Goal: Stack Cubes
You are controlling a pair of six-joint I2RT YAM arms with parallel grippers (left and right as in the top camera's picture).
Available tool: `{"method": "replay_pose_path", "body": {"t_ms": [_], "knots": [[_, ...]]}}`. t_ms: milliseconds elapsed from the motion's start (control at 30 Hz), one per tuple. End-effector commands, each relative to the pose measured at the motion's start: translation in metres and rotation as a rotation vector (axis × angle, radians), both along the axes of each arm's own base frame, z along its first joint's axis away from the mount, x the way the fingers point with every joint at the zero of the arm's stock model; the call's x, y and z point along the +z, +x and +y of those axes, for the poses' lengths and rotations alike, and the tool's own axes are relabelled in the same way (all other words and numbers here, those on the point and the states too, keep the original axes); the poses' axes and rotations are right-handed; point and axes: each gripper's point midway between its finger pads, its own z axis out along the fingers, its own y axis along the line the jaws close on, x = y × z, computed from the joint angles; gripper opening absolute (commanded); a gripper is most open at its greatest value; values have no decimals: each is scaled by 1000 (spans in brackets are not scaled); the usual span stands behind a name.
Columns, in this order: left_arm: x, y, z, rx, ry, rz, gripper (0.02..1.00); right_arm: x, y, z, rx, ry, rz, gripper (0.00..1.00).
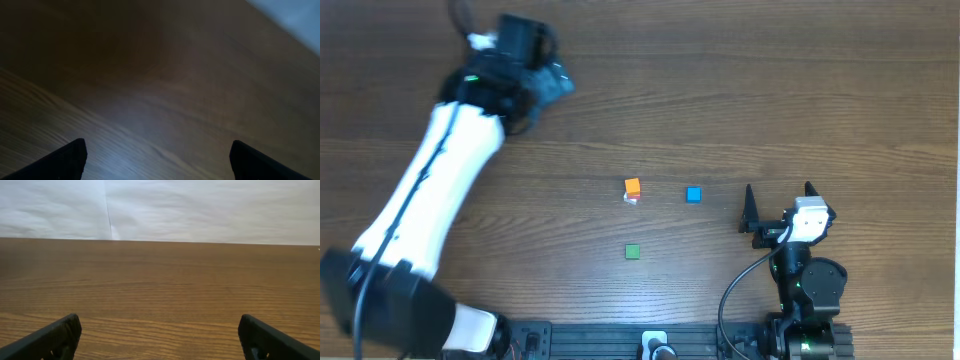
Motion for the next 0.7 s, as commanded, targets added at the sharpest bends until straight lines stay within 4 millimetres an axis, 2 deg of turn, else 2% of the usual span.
{"method": "replay_pose_path", "body": {"t_ms": [33, 167, 367, 500, 700], "knots": [[56, -14, 35, -32, 95, -129, 904, -1, 0, -1, -5, -1, -3, 989], [91, -37, 58, -16, 120, -232, 877, -1, 0, -1, -5, -1, -3, 993], [111, -88, 84, -9, 117, -412, 855, -1, 0, -1, -5, -1, -3, 991], [106, -129, 94, -19, 125, -523, 855, -1, 0, -1, -5, -1, -3, 991], [73, -174, 101, -48, 216, -593, 847, -1, 0, -1, -5, -1, -3, 991]]}}
